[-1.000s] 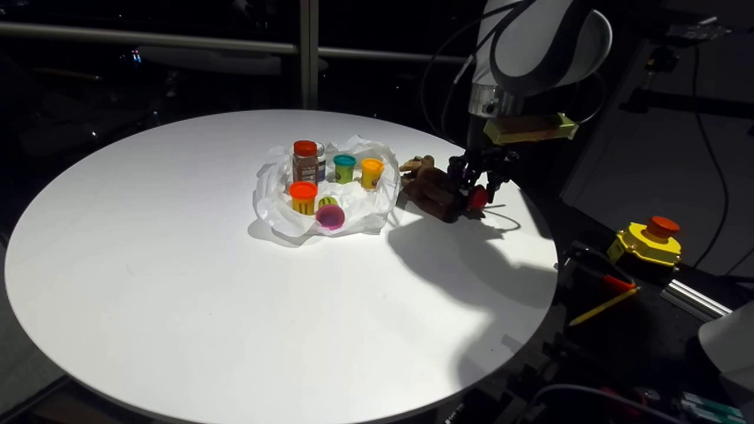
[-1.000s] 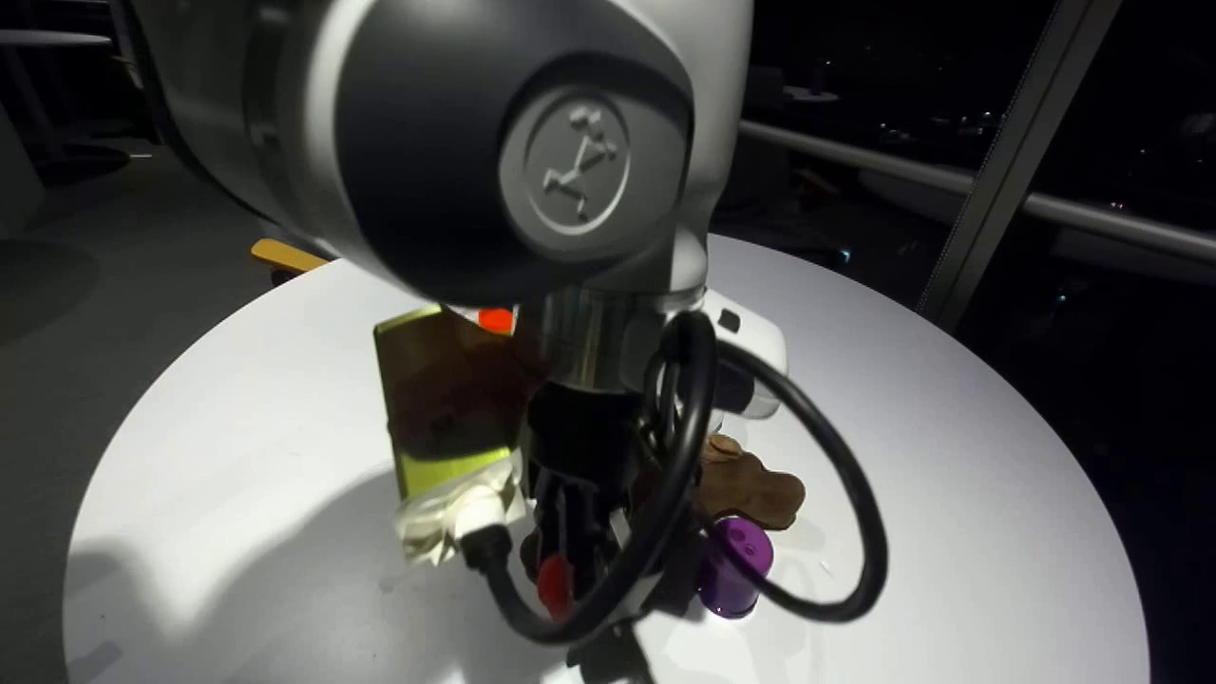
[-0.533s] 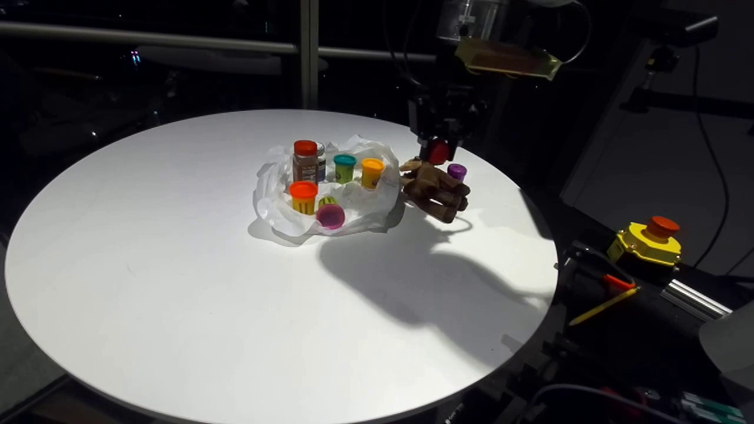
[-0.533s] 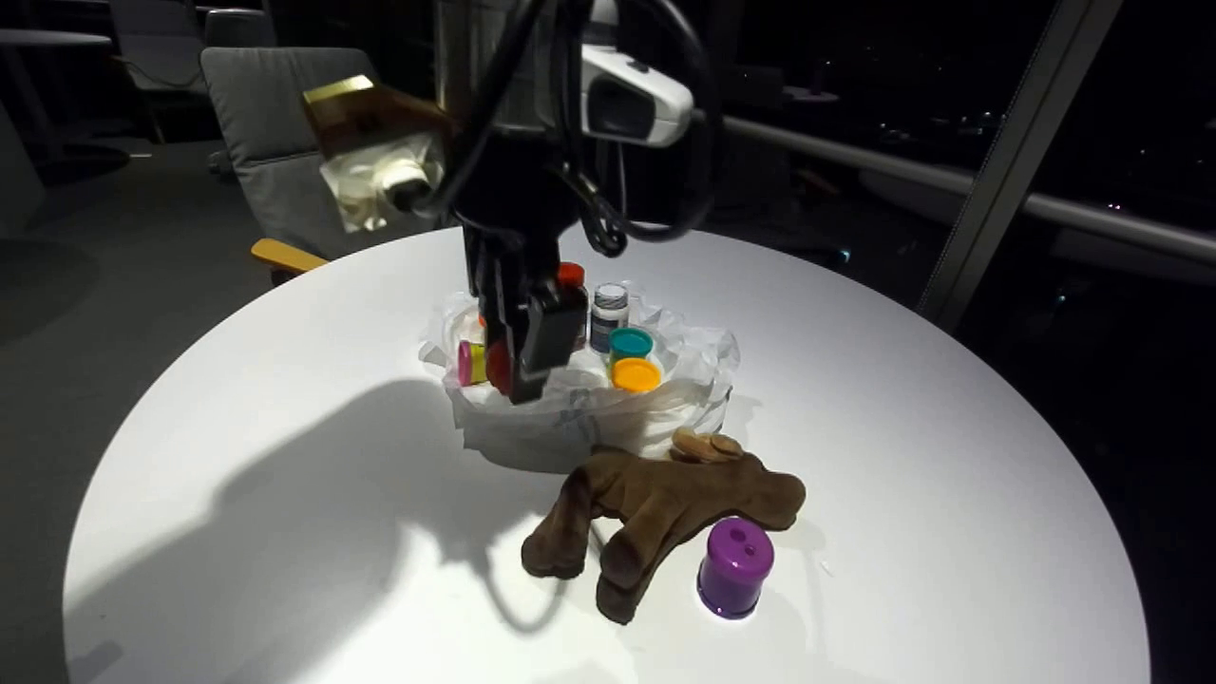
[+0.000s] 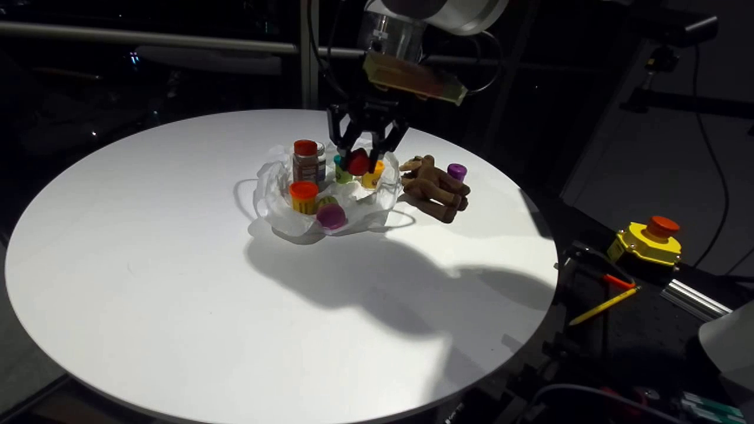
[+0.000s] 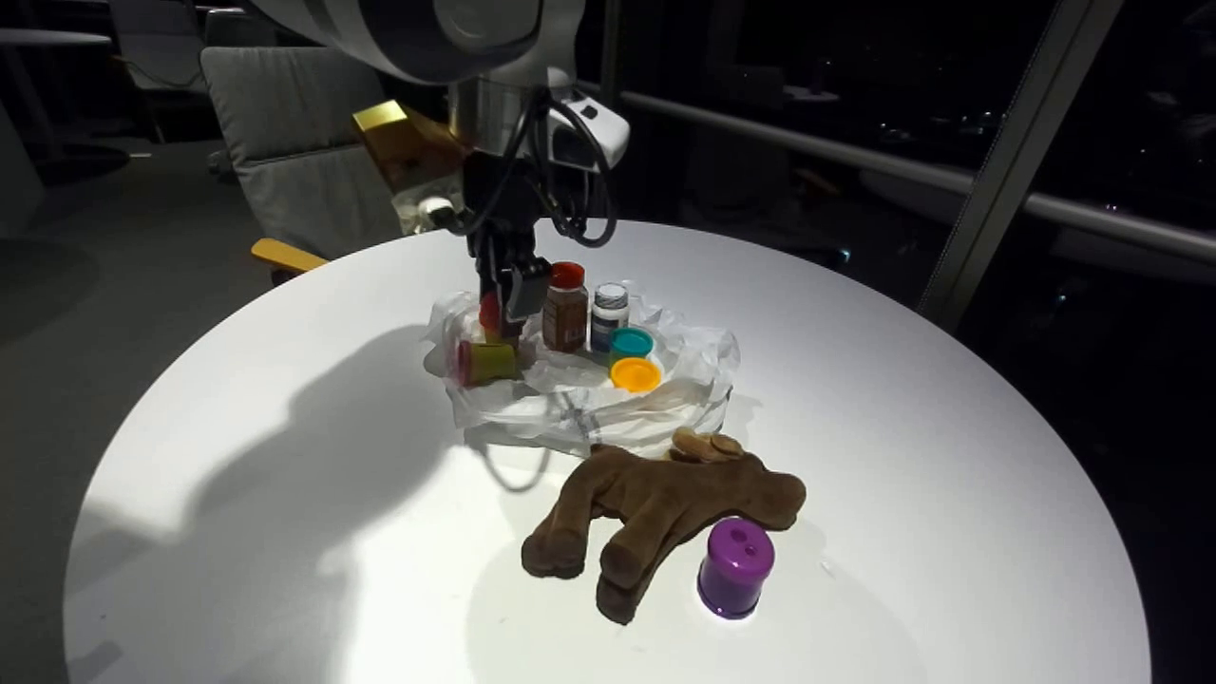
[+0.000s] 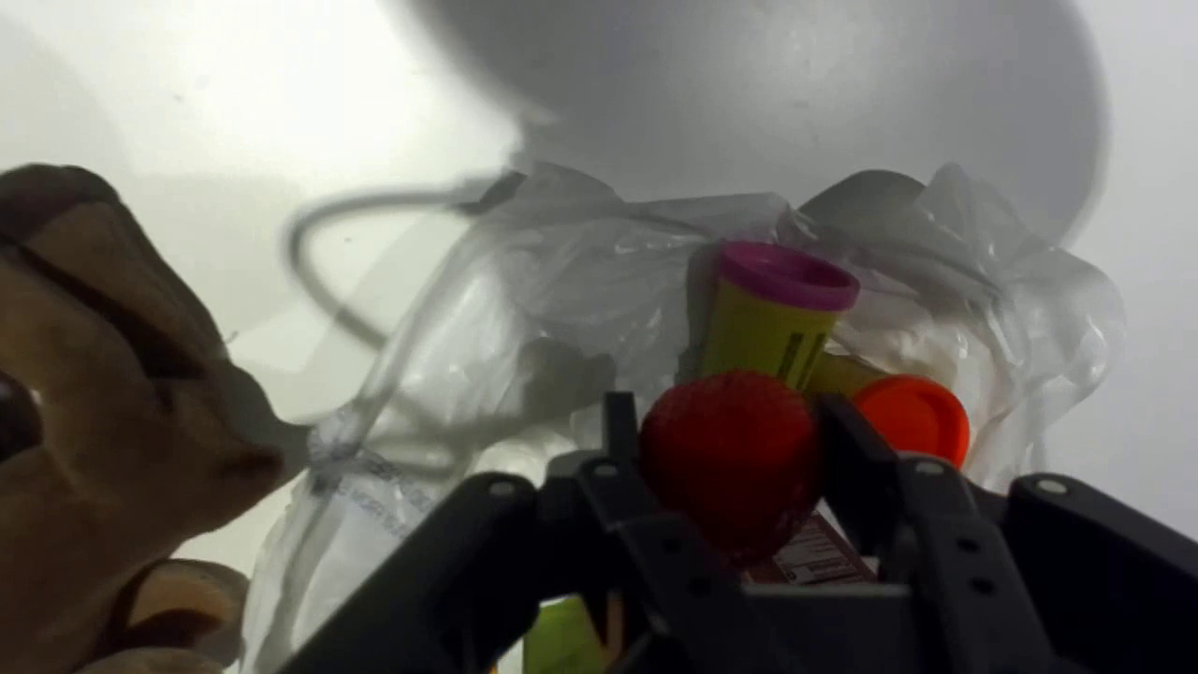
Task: Pick up all the objects surrounding the white plate and arrange them on the plate
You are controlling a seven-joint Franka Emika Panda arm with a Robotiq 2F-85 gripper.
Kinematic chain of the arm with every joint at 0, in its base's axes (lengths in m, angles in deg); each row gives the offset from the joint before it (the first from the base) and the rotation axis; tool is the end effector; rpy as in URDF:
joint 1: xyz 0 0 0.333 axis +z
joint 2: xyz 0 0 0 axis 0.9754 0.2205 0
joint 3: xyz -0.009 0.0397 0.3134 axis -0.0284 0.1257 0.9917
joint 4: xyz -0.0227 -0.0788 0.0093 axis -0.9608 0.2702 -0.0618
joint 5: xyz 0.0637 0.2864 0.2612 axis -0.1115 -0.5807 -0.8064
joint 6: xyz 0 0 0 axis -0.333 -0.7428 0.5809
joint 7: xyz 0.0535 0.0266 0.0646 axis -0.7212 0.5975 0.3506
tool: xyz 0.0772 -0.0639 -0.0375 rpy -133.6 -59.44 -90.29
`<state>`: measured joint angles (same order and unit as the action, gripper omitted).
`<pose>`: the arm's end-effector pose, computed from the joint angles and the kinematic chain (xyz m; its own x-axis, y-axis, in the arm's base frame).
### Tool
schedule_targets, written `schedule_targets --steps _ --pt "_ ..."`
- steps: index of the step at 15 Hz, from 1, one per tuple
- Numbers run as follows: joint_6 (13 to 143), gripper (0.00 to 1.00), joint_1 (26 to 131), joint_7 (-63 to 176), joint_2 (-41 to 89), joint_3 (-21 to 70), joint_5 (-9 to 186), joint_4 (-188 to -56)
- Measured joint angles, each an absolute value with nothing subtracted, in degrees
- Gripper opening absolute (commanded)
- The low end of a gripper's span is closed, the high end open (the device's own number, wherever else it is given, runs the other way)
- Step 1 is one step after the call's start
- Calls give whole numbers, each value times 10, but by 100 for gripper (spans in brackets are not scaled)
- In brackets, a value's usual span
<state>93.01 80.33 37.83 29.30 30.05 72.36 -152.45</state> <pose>0.5785 0.0403 0.2300 0.8643 -0.5029 0.0108 -0.4954 -0.8548 -0.1547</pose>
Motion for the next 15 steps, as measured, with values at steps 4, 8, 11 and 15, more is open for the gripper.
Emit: schedule_targets --steps 4,8,11,15 --pt "989 25 801 379 367 298 721 -1467" --pt "1034 82 800 380 413 295 721 -1433" --pt "1051 100 801 384 422 293 721 -1427" --pt "1058 100 796 403 388 293 721 -1450"
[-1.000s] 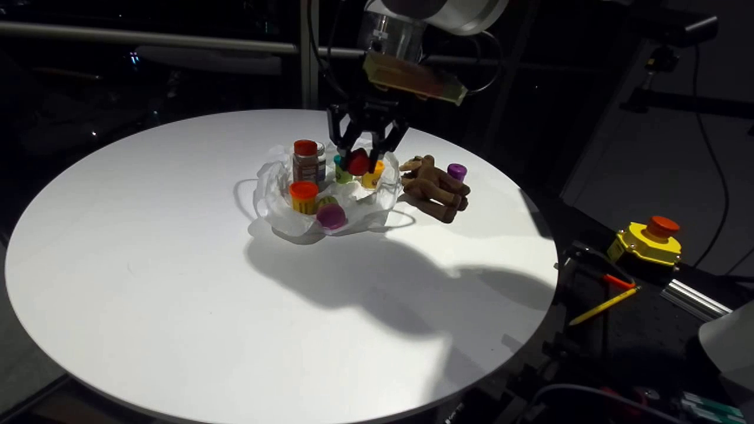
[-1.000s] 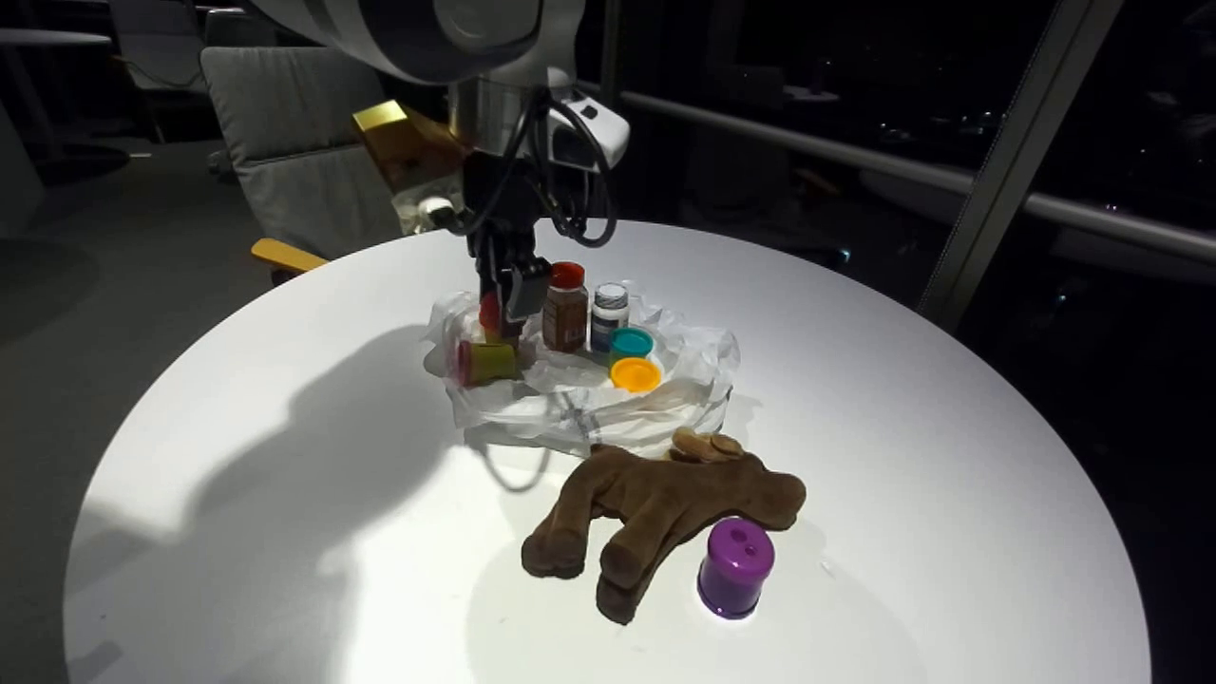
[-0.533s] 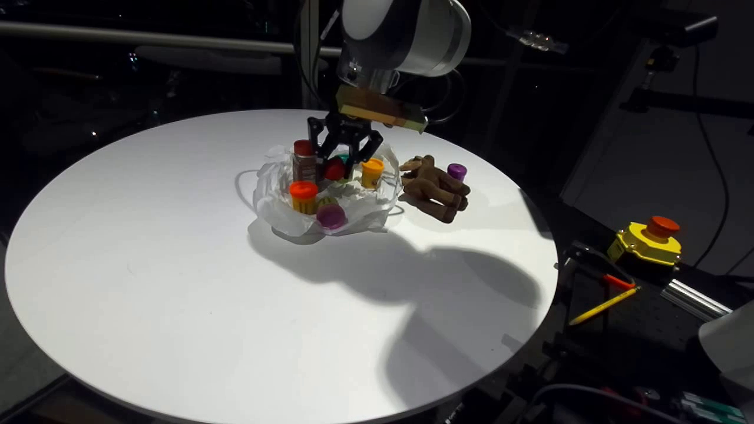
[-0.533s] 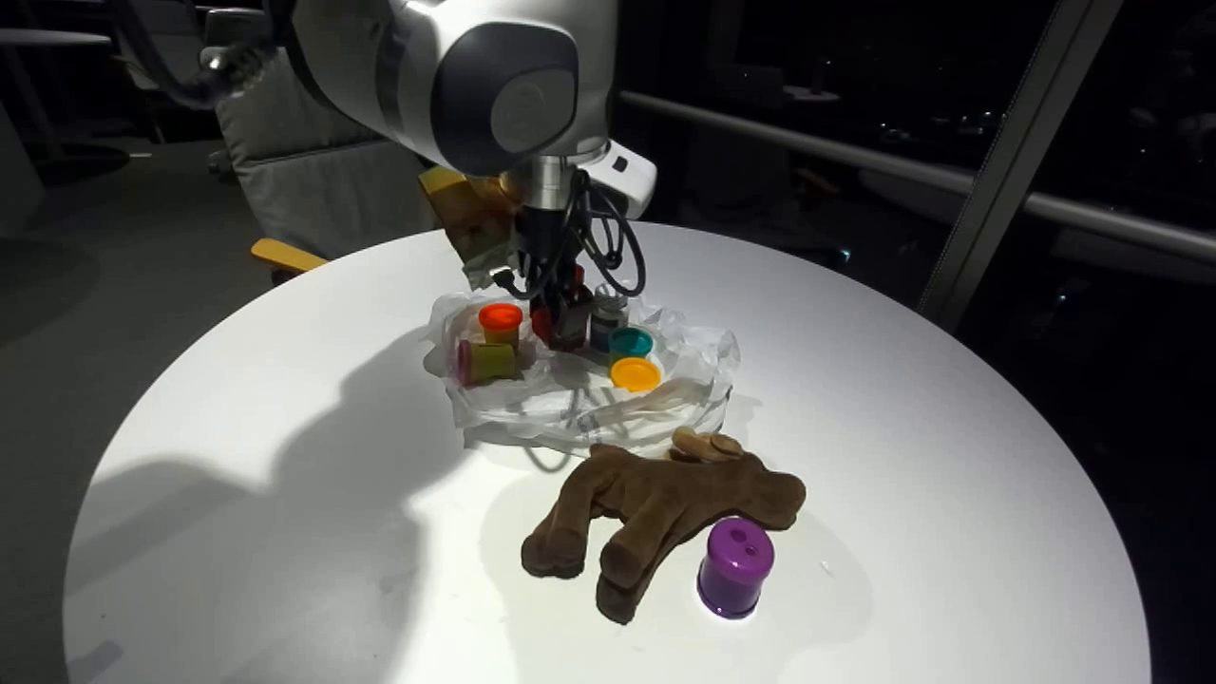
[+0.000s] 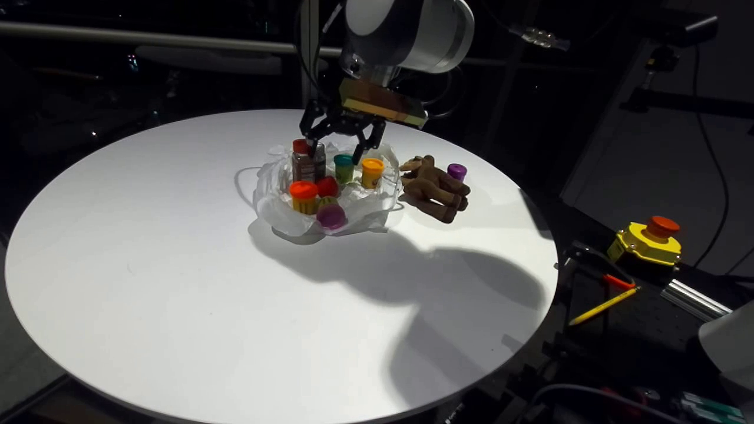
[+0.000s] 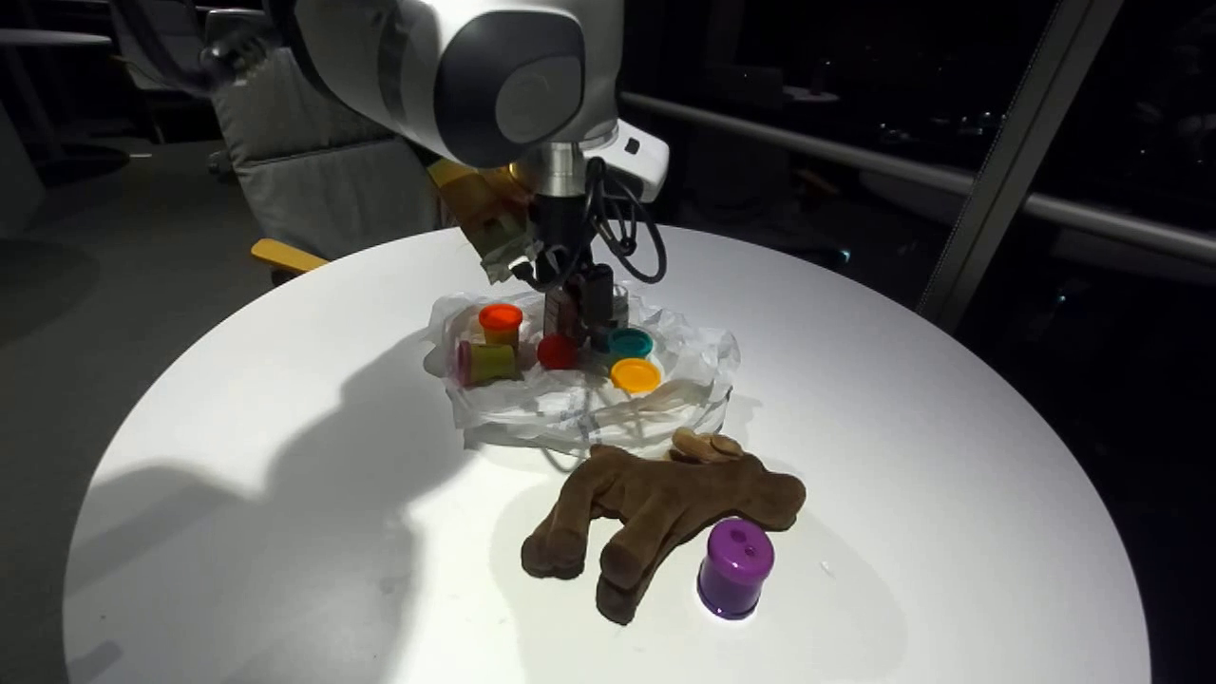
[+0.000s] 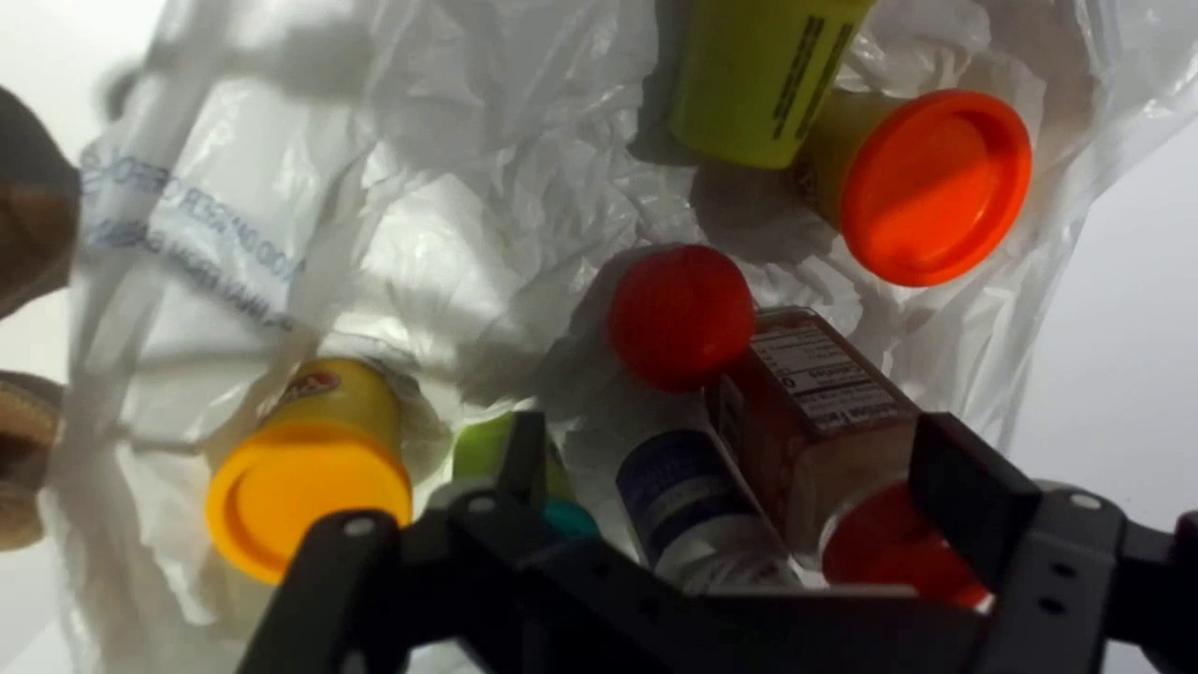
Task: Pick up all the objects surrounding the white plate and arrange them on the plate
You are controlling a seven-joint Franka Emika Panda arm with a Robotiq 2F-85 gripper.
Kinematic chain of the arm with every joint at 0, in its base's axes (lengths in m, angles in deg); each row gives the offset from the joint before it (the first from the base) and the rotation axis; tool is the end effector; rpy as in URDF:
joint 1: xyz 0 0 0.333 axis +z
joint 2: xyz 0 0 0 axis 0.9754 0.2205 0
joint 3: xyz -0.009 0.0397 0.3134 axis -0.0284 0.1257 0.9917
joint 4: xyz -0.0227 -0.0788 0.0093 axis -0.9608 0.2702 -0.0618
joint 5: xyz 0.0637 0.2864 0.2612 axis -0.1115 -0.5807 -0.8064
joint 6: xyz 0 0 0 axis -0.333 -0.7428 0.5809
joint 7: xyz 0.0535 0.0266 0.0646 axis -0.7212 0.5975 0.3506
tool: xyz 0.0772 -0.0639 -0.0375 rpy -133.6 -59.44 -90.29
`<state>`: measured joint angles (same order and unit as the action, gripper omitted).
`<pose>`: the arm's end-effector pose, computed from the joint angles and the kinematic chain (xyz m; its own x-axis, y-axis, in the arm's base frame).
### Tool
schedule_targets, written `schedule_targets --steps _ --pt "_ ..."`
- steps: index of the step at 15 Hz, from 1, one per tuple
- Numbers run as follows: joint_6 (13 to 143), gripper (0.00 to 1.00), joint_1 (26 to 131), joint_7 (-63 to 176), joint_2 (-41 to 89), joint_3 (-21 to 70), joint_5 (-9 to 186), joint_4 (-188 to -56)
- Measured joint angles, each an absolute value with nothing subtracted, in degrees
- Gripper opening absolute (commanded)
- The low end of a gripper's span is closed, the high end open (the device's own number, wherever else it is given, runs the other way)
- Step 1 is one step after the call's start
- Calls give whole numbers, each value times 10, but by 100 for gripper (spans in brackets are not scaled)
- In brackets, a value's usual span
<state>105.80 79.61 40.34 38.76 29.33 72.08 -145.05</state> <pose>0.6265 0.0212 0.2036 0.8372 -0.5125 0.1908 -0.4742 -0.8541 -0.2137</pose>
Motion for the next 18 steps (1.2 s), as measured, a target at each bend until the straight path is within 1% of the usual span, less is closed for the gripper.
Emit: schedule_targets --steps 2,6,10,13,18 --pt "1047 100 796 407 338 281 726 -1493" --pt "960 100 814 387 221 199 816 -1591" --pt "857 100 775 386 124 165 866 -1658" --pt "826 100 741 385 95 164 893 -1674" --pt "836 100 727 382 126 166 900 -1670"
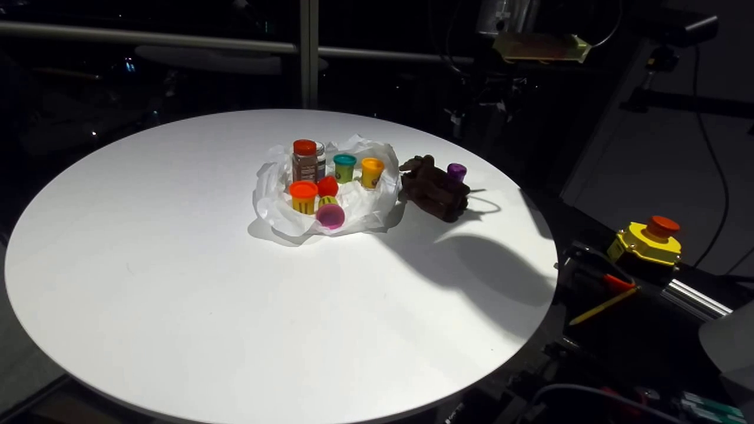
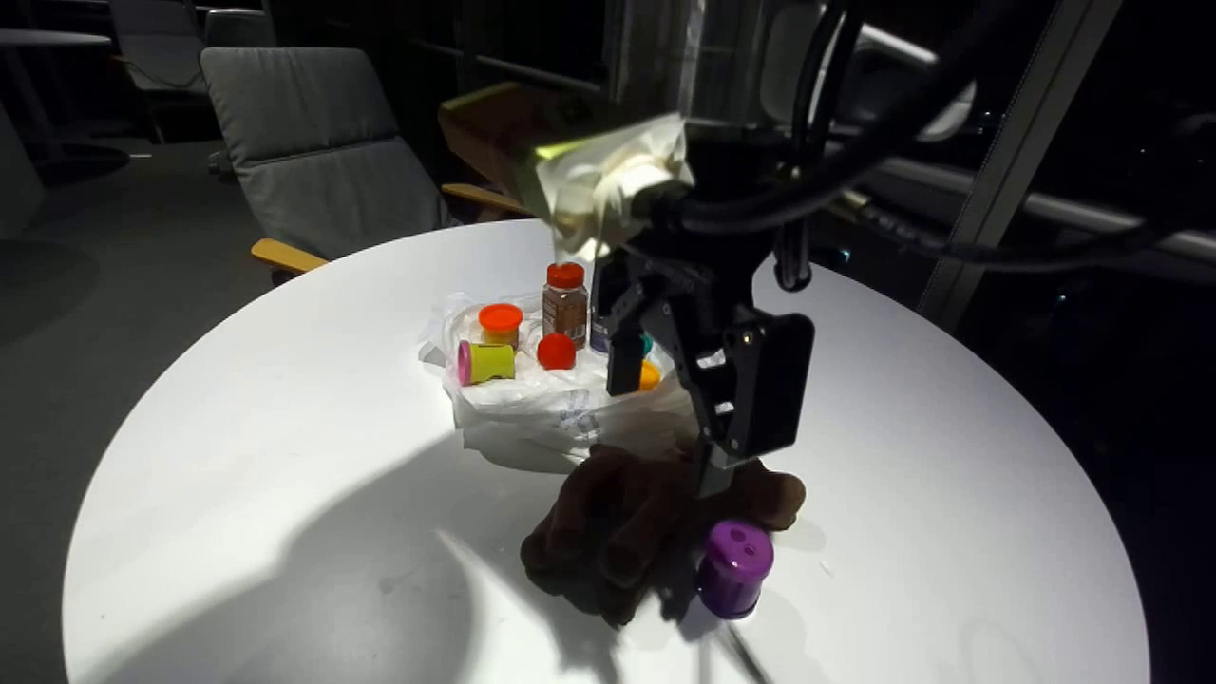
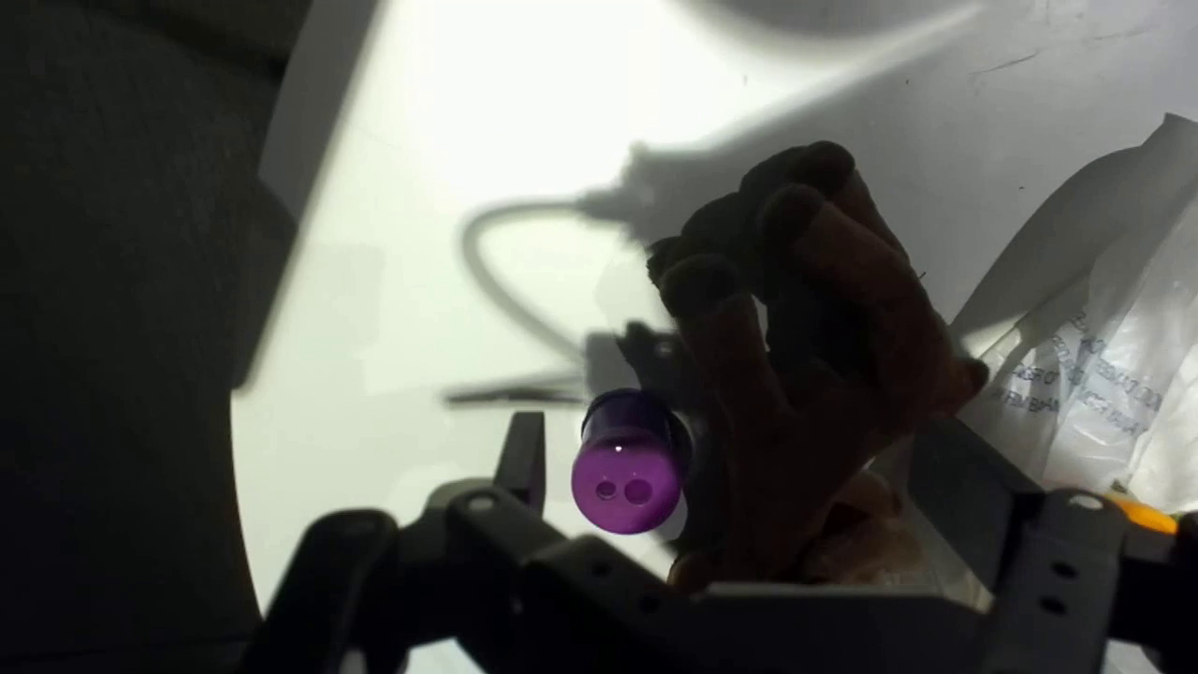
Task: Pick up all the objects surrounding the white plate and arrange them on the plate
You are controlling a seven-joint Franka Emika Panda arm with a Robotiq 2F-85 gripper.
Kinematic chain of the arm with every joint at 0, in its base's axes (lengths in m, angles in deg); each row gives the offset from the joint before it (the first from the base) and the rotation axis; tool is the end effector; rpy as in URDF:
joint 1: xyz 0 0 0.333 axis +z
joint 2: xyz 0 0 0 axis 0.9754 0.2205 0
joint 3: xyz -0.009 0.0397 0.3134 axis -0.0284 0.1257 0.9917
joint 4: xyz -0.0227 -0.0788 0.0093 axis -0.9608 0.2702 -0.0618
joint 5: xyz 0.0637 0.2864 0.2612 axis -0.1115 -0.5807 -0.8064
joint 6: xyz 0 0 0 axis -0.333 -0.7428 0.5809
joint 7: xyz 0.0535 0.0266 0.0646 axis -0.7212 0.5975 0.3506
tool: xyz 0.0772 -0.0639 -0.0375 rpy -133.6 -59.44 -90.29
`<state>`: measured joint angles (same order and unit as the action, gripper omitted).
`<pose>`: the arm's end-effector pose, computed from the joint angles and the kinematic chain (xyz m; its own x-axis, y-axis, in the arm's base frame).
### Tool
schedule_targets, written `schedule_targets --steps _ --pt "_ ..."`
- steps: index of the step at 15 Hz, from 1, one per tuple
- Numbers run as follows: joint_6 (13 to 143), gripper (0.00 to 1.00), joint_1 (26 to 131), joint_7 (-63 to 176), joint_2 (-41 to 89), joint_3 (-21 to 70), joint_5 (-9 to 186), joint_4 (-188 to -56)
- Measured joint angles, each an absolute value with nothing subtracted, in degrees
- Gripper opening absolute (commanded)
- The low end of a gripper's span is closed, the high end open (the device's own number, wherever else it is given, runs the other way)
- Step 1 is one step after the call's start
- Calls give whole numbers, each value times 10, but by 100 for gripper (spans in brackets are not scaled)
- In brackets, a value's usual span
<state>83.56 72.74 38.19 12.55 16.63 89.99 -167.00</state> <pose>0.4727 -0.1410 0.2760 0.8079 -0.5892 -0.0104 -0.5867 -0.8059 0.0799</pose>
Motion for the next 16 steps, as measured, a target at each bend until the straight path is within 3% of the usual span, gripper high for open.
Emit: schedule_targets --steps 16 --pt "939 100 694 369 294 159 829 -1595"
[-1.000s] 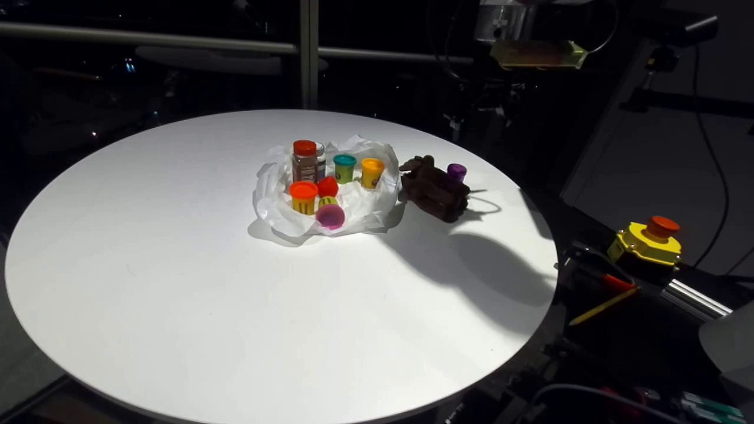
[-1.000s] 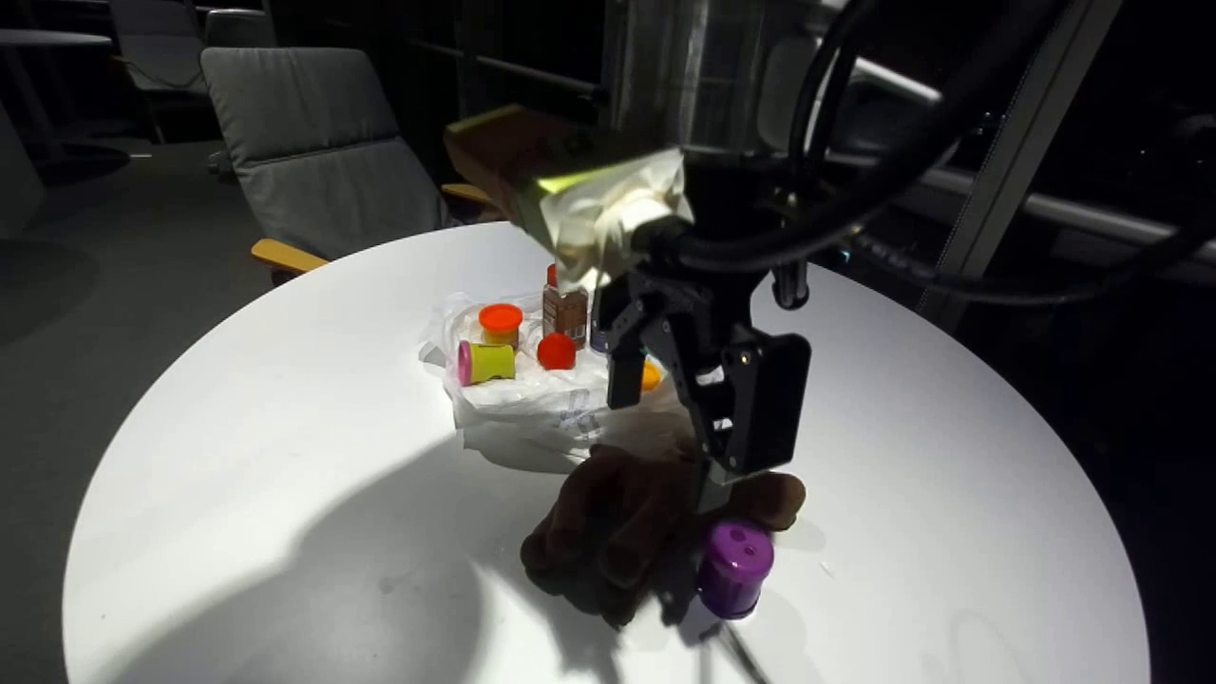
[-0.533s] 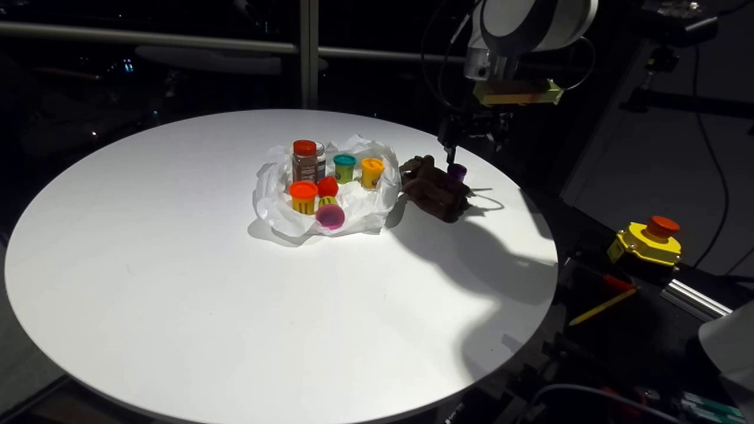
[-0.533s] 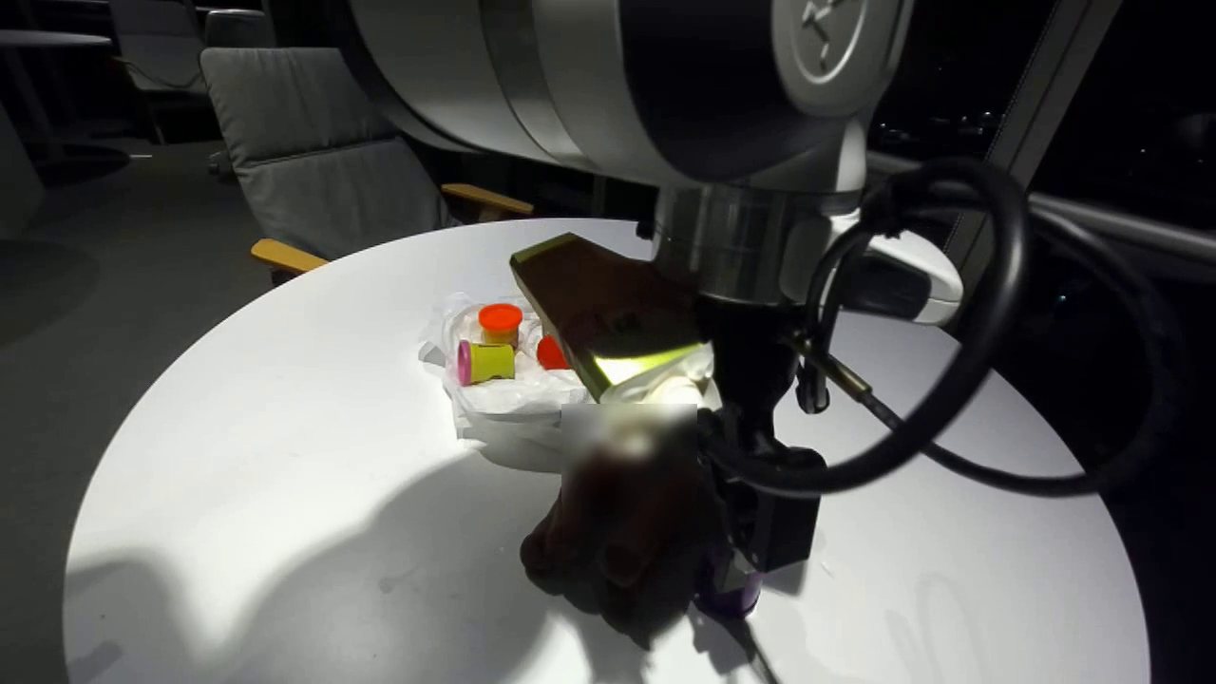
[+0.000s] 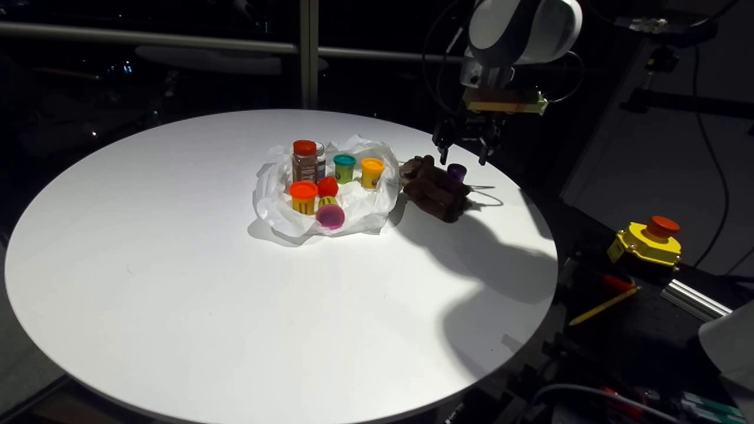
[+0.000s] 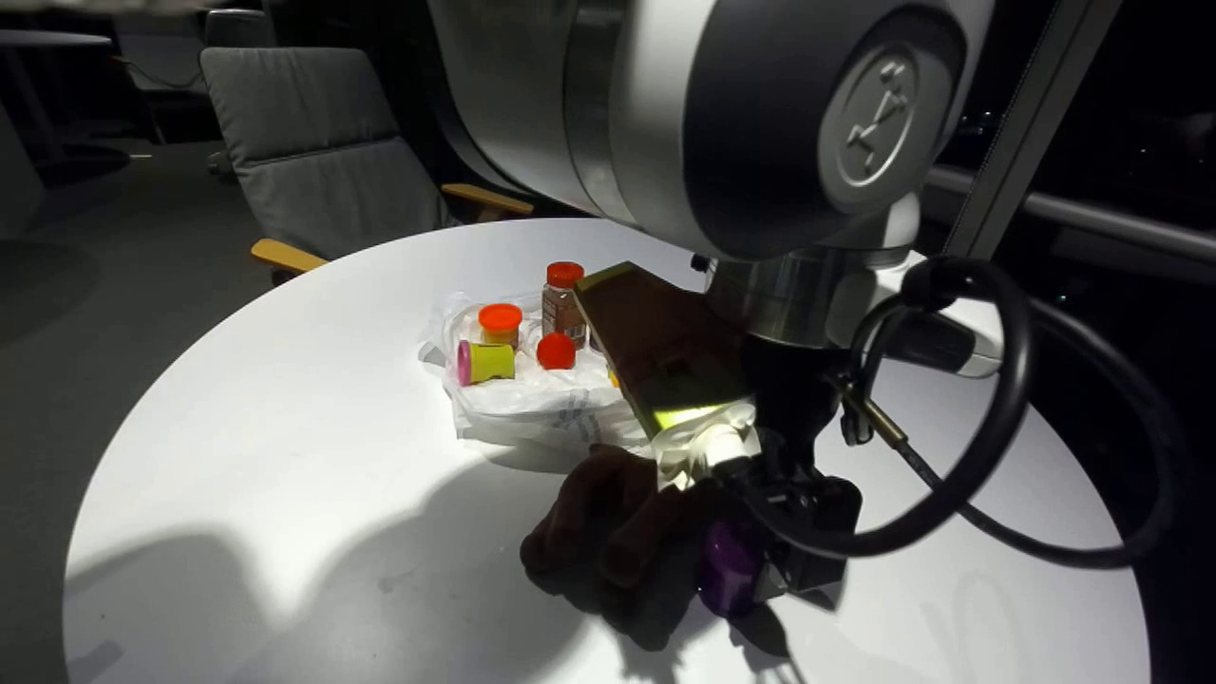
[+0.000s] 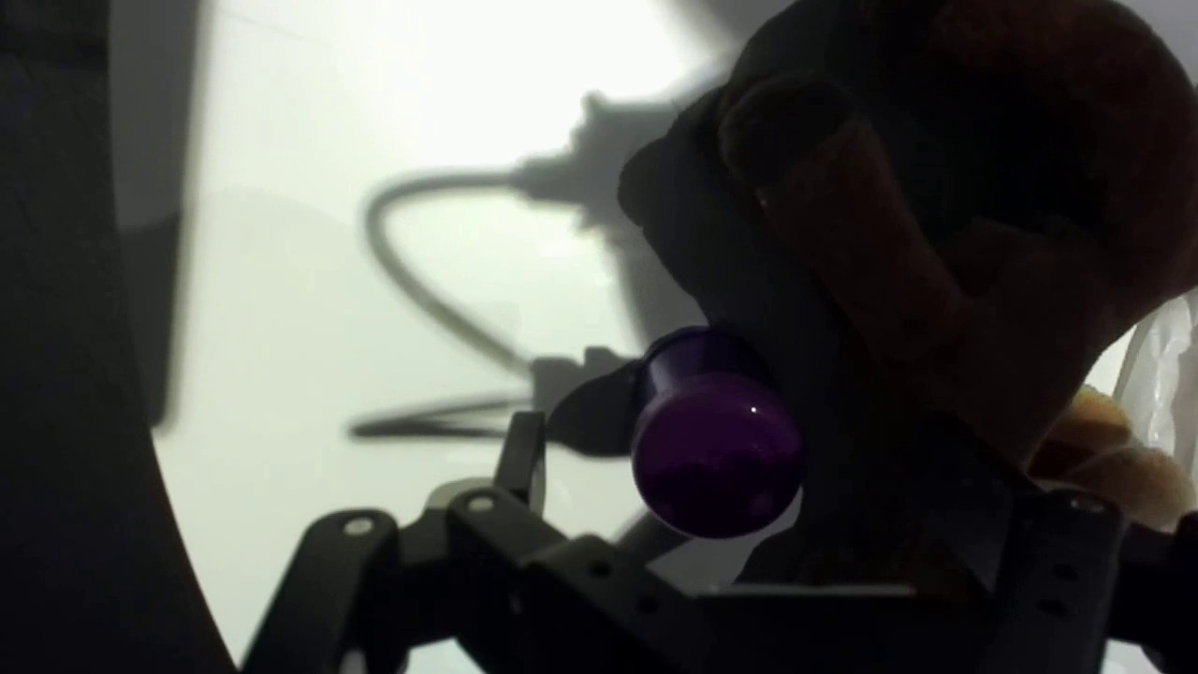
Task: Pick up all the objects surrounding the white plate and arrange them on the plate
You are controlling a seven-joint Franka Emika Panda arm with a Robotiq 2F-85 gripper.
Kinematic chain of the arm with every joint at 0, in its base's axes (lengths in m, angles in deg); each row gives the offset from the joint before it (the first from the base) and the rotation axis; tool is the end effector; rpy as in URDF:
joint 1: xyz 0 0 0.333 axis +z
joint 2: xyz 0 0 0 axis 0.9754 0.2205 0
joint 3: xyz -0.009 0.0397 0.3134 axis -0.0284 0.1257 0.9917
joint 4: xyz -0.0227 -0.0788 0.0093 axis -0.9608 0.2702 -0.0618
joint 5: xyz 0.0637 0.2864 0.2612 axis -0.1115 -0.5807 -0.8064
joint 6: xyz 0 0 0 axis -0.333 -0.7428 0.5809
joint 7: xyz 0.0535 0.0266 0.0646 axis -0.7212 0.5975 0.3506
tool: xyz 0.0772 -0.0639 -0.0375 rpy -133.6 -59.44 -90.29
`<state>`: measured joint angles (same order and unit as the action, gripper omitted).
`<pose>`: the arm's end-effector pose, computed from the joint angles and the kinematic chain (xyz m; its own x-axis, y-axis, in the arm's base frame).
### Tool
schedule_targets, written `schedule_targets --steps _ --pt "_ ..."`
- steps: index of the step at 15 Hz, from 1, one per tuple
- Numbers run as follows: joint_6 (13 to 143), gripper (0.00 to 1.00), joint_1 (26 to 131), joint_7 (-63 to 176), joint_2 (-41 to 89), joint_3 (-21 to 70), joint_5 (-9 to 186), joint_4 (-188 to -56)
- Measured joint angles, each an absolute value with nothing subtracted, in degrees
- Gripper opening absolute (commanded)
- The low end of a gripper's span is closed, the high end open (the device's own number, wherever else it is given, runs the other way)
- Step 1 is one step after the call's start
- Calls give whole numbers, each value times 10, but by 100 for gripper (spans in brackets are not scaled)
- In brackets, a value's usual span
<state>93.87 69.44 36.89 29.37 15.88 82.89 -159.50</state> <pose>0.4998 -0.1922 0.1915 0.6905 -0.7232 0.0155 -0.7226 -0.6885 0.0624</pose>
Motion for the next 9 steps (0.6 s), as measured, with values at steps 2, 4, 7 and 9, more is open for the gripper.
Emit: schedule_targets --steps 2,4,7,9 --pt "939 100 692 369 306 158 820 -1582" --pt "939 100 690 369 318 158 810 -1570" --pt "935 66 684 374 334 158 792 -1554" --pt "929 49 681 380 342 159 782 -1550"
